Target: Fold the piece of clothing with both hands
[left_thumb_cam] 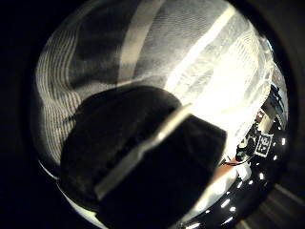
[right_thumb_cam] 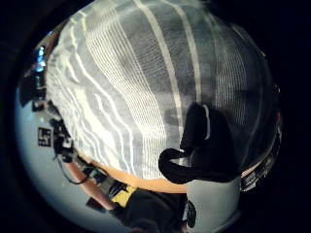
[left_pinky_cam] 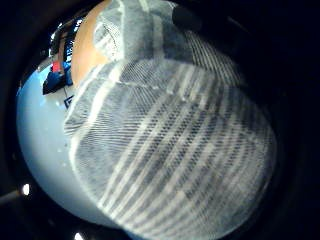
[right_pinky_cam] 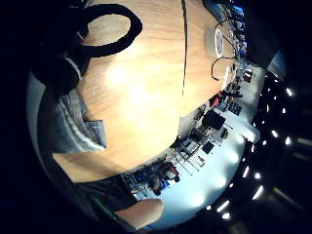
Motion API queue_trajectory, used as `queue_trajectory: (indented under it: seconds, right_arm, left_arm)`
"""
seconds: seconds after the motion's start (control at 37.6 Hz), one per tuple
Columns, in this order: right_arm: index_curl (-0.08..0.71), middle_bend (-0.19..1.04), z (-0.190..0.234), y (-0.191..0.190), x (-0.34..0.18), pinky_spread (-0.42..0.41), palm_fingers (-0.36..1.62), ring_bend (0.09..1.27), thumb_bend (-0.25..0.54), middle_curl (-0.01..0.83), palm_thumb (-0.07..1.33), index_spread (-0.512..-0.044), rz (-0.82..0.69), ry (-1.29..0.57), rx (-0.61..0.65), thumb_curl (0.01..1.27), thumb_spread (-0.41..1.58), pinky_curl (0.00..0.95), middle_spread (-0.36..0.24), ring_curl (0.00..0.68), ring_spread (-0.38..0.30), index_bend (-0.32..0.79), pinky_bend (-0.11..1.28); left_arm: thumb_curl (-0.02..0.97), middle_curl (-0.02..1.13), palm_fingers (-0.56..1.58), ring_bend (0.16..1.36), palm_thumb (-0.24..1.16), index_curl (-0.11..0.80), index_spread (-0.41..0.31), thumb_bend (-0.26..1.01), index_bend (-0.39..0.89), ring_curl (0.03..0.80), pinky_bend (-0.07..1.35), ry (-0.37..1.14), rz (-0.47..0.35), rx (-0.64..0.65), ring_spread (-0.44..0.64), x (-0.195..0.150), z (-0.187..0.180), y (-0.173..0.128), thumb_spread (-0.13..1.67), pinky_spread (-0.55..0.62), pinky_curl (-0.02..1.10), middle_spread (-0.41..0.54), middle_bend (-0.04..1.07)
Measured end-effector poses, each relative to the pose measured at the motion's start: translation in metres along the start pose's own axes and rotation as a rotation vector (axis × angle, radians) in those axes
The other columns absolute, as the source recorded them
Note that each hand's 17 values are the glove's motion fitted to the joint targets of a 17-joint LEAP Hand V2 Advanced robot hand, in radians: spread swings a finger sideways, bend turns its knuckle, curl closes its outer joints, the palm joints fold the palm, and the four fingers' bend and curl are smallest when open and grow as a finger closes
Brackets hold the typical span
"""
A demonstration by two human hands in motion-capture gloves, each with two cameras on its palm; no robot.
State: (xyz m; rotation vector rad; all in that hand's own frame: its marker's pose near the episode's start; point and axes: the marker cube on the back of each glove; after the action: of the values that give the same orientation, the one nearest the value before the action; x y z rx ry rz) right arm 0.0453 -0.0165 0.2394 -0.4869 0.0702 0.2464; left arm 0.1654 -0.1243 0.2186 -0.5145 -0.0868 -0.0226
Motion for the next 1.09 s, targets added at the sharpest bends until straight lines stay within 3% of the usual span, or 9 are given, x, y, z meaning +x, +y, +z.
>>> queue_trajectory:
  seconds: [0.24,0.51,0.53,0.59,0.69,0.8,0.98,1.09]
  right_arm:
    - [0.113,0.2,-0.005,-0.004,-0.009,-0.156,0.71,0.73,0.094,0.351,0.82,-0.355,-0.028,-0.008,0.101,0.45,1.21,0.403,0.009,0.416,-0.081,0.09,0.92]
    - [0.143,0.21,-0.013,-0.011,-0.01,-0.277,1.02,0.72,0.079,0.385,0.96,-0.312,0.044,-0.075,0.235,0.51,1.04,0.376,-0.065,0.421,-0.198,0.08,0.84]
    - [0.166,0.21,-0.013,-0.012,-0.01,-0.292,1.11,0.74,0.079,0.391,0.98,-0.296,0.05,-0.082,0.248,0.52,1.0,0.371,-0.079,0.435,-0.205,0.14,0.8]
    - [0.173,0.2,-0.014,-0.013,-0.009,-0.302,1.09,0.73,0.064,0.394,0.99,-0.297,0.061,-0.092,0.272,0.52,0.97,0.377,-0.088,0.436,-0.216,0.11,0.8]
    - [0.223,0.21,-0.015,-0.013,-0.011,-0.327,1.23,0.73,0.053,0.414,1.04,-0.267,0.048,-0.107,0.284,0.54,0.9,0.367,-0.115,0.448,-0.23,0.17,0.72]
    - [0.257,0.25,-0.014,-0.011,-0.012,-0.339,1.29,0.72,0.033,0.439,1.07,-0.251,0.034,-0.103,0.267,0.56,0.82,0.365,-0.129,0.448,-0.236,0.18,0.68]
    - [0.295,0.28,-0.015,-0.012,-0.009,-0.352,1.31,0.72,0.012,0.462,1.12,-0.241,0.0,-0.142,0.255,0.57,0.79,0.368,-0.15,0.451,-0.239,0.17,0.66]
    - [0.314,0.29,-0.019,-0.012,-0.01,-0.355,1.32,0.73,0.014,0.472,1.16,-0.236,-0.042,-0.144,0.24,0.57,0.8,0.372,-0.149,0.455,-0.238,0.17,0.65]
  left_arm:
    - [0.179,0.22,-0.09,0.62,-0.07,0.108,-0.129,-0.06,0.08,0.359,0.87,0.021,0.05,0.03,0.47,0.005,-0.008,0.0,0.95,0.42,0.41,0.287,0.17]
    - [0.177,0.22,-0.08,0.63,-0.06,0.109,-0.129,-0.05,0.08,0.345,0.9,0.019,0.038,-0.048,0.49,0.003,-0.003,0.009,0.96,0.42,0.4,0.29,0.16]
    - [0.178,0.22,-0.08,0.64,-0.05,0.109,-0.129,-0.05,0.08,0.343,0.9,0.021,0.042,-0.05,0.49,0.004,-0.002,0.01,0.96,0.42,0.4,0.29,0.16]
    - [0.179,0.22,-0.08,0.64,-0.05,0.109,-0.129,-0.05,0.08,0.341,0.91,0.025,0.045,-0.05,0.49,0.004,-0.002,0.01,0.96,0.42,0.4,0.29,0.16]
    - [0.18,0.22,-0.08,0.64,-0.05,0.109,-0.129,-0.05,0.08,0.337,0.91,0.034,0.046,-0.01,0.49,0.005,-0.002,0.007,0.96,0.41,0.39,0.29,0.17]
    - [0.18,0.22,-0.06,0.65,-0.05,0.113,-0.129,-0.05,0.09,0.333,0.91,0.029,0.049,-0.052,0.5,0.005,0.001,0.013,0.97,0.41,0.38,0.29,0.17]
    - [0.179,0.23,-0.04,0.66,-0.05,0.122,-0.124,-0.05,0.1,0.327,0.91,0.029,-0.024,-0.057,0.5,0.002,0.005,0.018,0.97,0.4,0.38,0.299,0.17]
    - [0.18,0.24,-0.03,0.66,-0.05,0.124,-0.121,-0.05,0.09,0.324,0.92,0.02,0.001,-0.016,0.49,0.002,0.005,0.016,0.97,0.39,0.38,0.306,0.18]
